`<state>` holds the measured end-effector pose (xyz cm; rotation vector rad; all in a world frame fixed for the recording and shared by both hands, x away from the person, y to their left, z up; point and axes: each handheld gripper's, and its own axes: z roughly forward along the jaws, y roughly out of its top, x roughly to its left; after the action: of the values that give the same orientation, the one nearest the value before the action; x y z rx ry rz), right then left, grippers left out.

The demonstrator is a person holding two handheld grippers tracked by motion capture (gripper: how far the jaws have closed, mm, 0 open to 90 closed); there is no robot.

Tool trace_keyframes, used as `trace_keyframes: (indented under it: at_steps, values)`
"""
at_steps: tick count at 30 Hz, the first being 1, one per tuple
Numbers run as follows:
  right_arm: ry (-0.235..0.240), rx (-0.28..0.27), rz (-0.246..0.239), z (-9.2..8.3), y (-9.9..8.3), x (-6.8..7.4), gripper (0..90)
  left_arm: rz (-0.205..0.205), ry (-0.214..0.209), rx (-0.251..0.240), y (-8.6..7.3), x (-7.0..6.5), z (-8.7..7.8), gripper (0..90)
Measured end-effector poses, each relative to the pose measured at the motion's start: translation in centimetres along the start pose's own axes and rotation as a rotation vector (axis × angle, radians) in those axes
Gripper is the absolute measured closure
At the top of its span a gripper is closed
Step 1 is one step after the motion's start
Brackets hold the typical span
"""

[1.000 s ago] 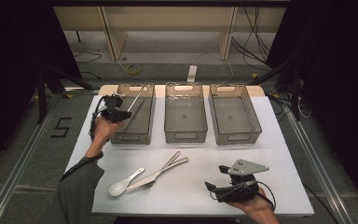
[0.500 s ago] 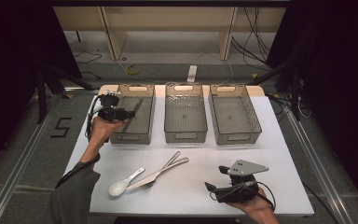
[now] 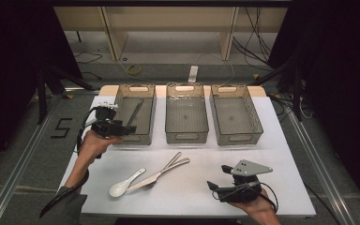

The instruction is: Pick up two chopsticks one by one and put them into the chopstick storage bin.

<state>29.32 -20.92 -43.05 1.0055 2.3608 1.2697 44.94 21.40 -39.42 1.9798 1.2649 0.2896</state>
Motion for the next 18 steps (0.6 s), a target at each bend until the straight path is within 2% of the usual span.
trace_keyframes:
  at_steps: [4,6,12,15,18]
  values:
    - [0.003,-0.001,-0.006,0.0,0.0,0.1,25.1,0.016,-0.008,0.013,-0.6,-0.6,-0.5,26.6]
    - [0.002,-0.003,-0.007,0.1,-0.1,0.1,25.1,0.008,-0.023,0.008,-0.9,-0.8,-0.8,25.7]
    - [0.006,0.001,-0.003,0.1,-0.1,0.1,25.0,0.043,-0.034,0.032,-1.4,-1.6,-1.0,23.3]
    - [0.007,0.002,-0.002,0.1,-0.1,0.1,24.9,0.062,-0.045,0.070,-1.8,-2.0,-0.8,22.0]
    - [0.008,0.003,-0.001,0.2,-0.2,0.1,24.9,0.093,-0.027,0.110,-2.3,-2.3,-0.7,21.7]
